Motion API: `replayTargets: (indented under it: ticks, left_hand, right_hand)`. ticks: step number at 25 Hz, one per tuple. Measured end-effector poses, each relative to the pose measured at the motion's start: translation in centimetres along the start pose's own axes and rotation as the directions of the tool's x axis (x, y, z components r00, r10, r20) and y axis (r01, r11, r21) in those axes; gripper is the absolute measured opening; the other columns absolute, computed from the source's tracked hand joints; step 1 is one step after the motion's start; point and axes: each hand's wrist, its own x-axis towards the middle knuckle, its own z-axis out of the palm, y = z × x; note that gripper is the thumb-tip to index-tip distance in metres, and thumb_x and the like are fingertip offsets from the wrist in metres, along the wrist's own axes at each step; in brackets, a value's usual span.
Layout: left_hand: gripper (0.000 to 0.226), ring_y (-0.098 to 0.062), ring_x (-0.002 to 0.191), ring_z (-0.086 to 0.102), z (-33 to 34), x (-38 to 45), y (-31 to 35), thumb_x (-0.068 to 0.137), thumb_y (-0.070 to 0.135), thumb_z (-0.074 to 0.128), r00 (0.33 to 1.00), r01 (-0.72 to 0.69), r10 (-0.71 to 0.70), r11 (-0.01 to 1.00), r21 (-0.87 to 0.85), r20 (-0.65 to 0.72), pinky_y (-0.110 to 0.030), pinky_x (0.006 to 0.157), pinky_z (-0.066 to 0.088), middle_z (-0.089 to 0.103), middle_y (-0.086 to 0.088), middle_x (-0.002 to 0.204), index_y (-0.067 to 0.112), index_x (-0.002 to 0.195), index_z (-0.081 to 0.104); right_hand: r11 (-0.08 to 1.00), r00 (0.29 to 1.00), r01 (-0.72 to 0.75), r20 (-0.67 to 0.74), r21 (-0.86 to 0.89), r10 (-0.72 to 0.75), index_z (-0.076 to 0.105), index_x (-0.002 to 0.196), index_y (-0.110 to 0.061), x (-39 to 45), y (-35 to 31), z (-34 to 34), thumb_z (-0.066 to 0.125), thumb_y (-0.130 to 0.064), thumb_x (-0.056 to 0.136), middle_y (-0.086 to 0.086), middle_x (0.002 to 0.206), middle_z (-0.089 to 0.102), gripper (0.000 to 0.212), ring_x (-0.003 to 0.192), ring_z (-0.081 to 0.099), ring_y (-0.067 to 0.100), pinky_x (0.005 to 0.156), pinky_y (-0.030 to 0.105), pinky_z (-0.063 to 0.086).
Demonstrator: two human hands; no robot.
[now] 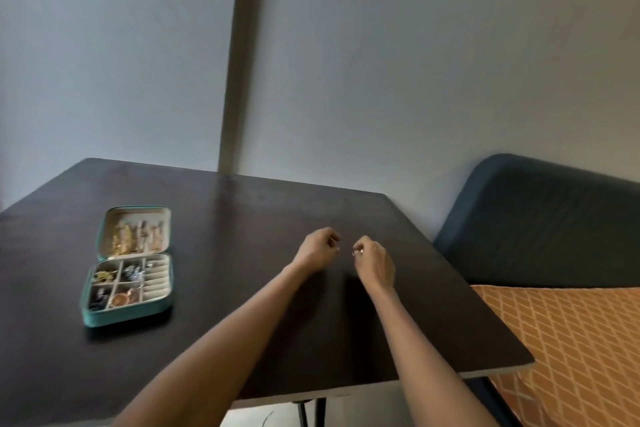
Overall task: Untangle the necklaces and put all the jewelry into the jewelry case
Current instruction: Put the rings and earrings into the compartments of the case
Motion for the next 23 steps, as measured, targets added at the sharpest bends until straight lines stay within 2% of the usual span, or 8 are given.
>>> replayTargets:
  ticks: [5, 8, 11, 14, 17, 18, 20, 23]
  left_hand:
    - [0.032, -0.024, 0.108, 0.056, 3.4, 3.0, 0.4, 0.086, 0.003, 0.051, 0.994, -0.098, 0.086, 0.979, 0.18, 0.072, -0.031, 0.09, 0.043, 0.06, -0.009, 0.115, 0.013, 0.113, 0.064]
    - [0.025, -0.024, 0.113, 0.05, 4.6, 4.1, -0.1, 0.091, 0.014, 0.053, 0.985, -0.16, 0.129, 0.927, 0.34, 0.112, -0.037, 0.087, 0.045, 0.053, -0.009, 0.115, 0.018, 0.112, 0.066]
    - [0.024, -0.025, 0.114, 0.047, 5.3, 4.5, -0.3, 0.092, 0.017, 0.051, 0.985, -0.166, 0.131, 0.906, 0.388, 0.117, -0.039, 0.083, 0.045, 0.05, -0.01, 0.117, 0.016, 0.112, 0.066]
    - [0.023, -0.026, 0.108, 0.051, 5.2, 4.7, -0.5, 0.091, 0.02, 0.055, 0.985, -0.165, 0.14, 0.922, 0.351, 0.097, -0.036, 0.082, 0.045, 0.05, -0.009, 0.114, 0.017, 0.112, 0.066]
    - [0.028, -0.021, 0.105, 0.057, 4.4, 4.5, -0.6, 0.087, 0.021, 0.063, 0.993, -0.099, 0.102, 0.993, 0.071, -0.052, -0.024, 0.085, 0.044, 0.057, -0.004, 0.113, 0.013, 0.115, 0.063]
    - [0.03, -0.019, 0.104, 0.059, 3.9, 4.5, -0.6, 0.087, 0.018, 0.064, 0.994, -0.084, 0.08, 0.996, -0.042, -0.077, -0.018, 0.082, 0.043, 0.061, -0.003, 0.113, 0.011, 0.116, 0.063]
    - [0.026, -0.016, 0.09, 0.063, 2.3, 3.9, -0.6, 0.086, 0.011, 0.066, 0.996, -0.076, 0.066, 0.976, -0.204, -0.055, -0.01, 0.07, 0.045, 0.069, -0.006, 0.103, 0.008, 0.112, 0.067]
    - [0.013, -0.01, 0.069, 0.059, -1.0, 2.2, -0.8, 0.081, 0.011, 0.071, 0.996, -0.088, 0.072, 0.942, -0.325, -0.061, -0.018, 0.067, 0.05, 0.071, -0.006, 0.082, 0.009, 0.094, 0.074]
  right_hand:
    - [0.997, 0.997, 0.059, 0.047, -0.049, -0.057, 0.064, 0.107, -0.021, 2.4, 3.2, -0.3, 0.056, -0.018, 0.092, 0.005, 0.114, 0.063, 0.018, 0.106, 0.059, 0.027, 0.081, 0.033, 0.046]
    - [0.998, 0.997, 0.011, 0.079, -0.055, -0.007, 0.067, 0.109, -0.019, 3.5, 3.3, 0.0, 0.056, -0.02, 0.093, 0.005, 0.117, 0.064, 0.02, 0.109, 0.059, 0.026, 0.084, 0.032, 0.046]
    - [0.996, 0.994, 0.0, 0.106, -0.092, 0.01, 0.069, 0.109, -0.021, 3.8, 3.3, 0.4, 0.057, -0.023, 0.093, 0.005, 0.115, 0.066, 0.02, 0.108, 0.061, 0.026, 0.083, 0.033, 0.048]
    - [0.999, 0.992, -0.012, 0.125, -0.033, 0.016, 0.069, 0.104, -0.02, 3.9, 3.5, 0.9, 0.057, -0.025, 0.093, 0.003, 0.112, 0.064, 0.017, 0.104, 0.061, 0.024, 0.08, 0.031, 0.047]
    - [0.966, 0.985, -0.034, 0.17, 0.256, -0.01, 0.067, 0.1, -0.012, 4.1, 3.2, 0.9, 0.054, -0.027, 0.095, 0.003, 0.103, 0.054, 0.02, 0.096, 0.059, 0.019, 0.074, 0.024, 0.045]
    - [0.907, 0.978, -0.064, 0.208, 0.416, -0.026, 0.065, 0.1, -0.009, 4.0, 2.9, 0.6, 0.052, -0.024, 0.096, 0.002, 0.098, 0.053, 0.02, 0.089, 0.058, 0.014, 0.068, 0.017, 0.043]
    - [0.682, 0.942, -0.194, 0.327, 0.705, -0.071, 0.061, 0.096, -0.008, 3.2, 1.8, -0.1, 0.047, -0.017, 0.099, -0.002, 0.081, 0.05, 0.017, 0.069, 0.049, 0.006, 0.054, 0.011, 0.037]
    - [0.408, 0.901, -0.327, 0.411, 0.852, -0.136, 0.059, 0.09, -0.014, 2.1, 0.0, -0.2, 0.044, -0.012, 0.099, -0.002, 0.078, 0.051, 0.018, 0.068, 0.044, 0.006, 0.055, 0.019, 0.036]
